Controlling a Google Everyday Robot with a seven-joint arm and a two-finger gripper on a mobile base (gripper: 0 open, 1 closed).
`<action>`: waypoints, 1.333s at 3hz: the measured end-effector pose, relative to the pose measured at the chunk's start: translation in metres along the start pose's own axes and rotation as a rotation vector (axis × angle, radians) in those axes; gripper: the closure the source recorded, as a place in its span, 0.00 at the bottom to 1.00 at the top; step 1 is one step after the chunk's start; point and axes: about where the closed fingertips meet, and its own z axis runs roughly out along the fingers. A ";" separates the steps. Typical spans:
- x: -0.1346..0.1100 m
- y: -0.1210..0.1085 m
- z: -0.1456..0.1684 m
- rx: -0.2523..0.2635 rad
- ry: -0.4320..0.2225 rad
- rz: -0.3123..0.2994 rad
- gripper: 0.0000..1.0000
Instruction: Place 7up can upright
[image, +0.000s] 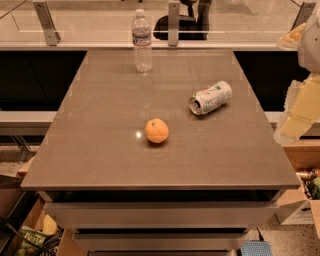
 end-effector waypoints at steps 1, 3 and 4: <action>0.000 0.000 0.000 0.000 0.000 0.000 0.00; -0.006 -0.023 -0.001 0.045 -0.001 -0.129 0.00; -0.011 -0.040 0.003 0.062 0.010 -0.233 0.00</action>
Offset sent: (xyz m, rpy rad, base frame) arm 0.0154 -0.0056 0.0068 -0.0308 -0.0423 0.0770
